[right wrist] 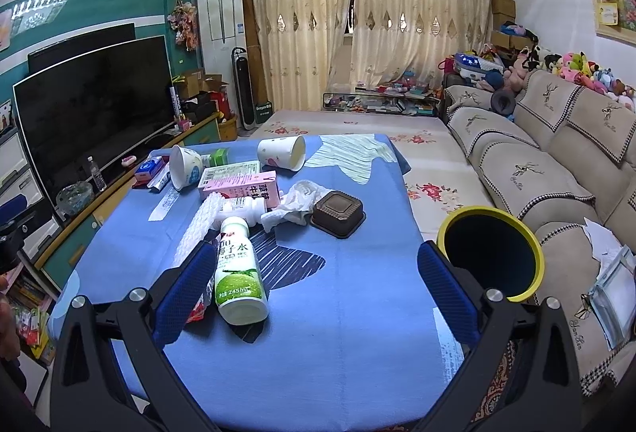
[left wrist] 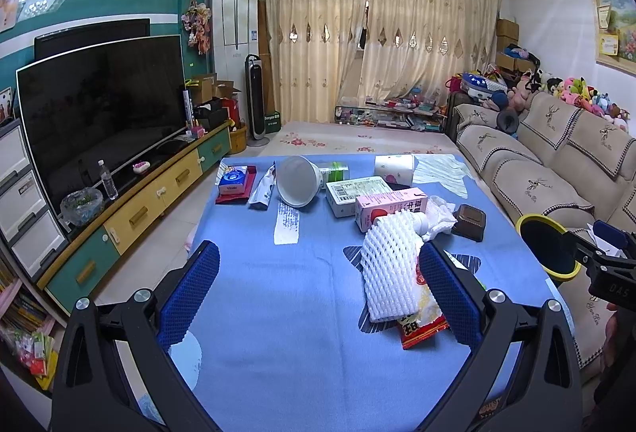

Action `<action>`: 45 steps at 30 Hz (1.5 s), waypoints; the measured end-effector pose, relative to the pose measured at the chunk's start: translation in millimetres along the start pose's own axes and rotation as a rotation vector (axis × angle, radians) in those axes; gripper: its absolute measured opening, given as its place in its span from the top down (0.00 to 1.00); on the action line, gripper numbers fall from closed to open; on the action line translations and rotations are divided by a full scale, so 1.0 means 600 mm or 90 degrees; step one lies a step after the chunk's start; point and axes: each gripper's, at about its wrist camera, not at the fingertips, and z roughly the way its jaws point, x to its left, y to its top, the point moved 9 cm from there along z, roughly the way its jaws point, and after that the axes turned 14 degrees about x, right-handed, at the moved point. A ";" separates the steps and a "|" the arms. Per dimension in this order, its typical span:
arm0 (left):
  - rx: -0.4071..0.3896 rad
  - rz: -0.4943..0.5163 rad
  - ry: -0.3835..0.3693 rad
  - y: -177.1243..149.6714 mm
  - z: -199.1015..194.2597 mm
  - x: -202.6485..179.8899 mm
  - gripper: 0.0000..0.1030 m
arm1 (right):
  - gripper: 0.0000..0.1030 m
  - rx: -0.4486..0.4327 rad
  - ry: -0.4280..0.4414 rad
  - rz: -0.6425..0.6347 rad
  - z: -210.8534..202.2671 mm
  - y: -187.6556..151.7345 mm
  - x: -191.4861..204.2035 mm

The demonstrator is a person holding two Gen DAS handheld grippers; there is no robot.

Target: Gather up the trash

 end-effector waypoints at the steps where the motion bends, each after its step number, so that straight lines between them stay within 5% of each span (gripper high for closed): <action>1: 0.001 -0.001 0.000 -0.001 0.002 -0.001 0.04 | 0.06 0.000 0.000 0.000 0.000 0.000 0.000; 45: 0.009 0.004 -0.005 -0.002 0.016 -0.009 0.04 | 0.06 0.018 0.007 -0.004 0.011 -0.004 -0.001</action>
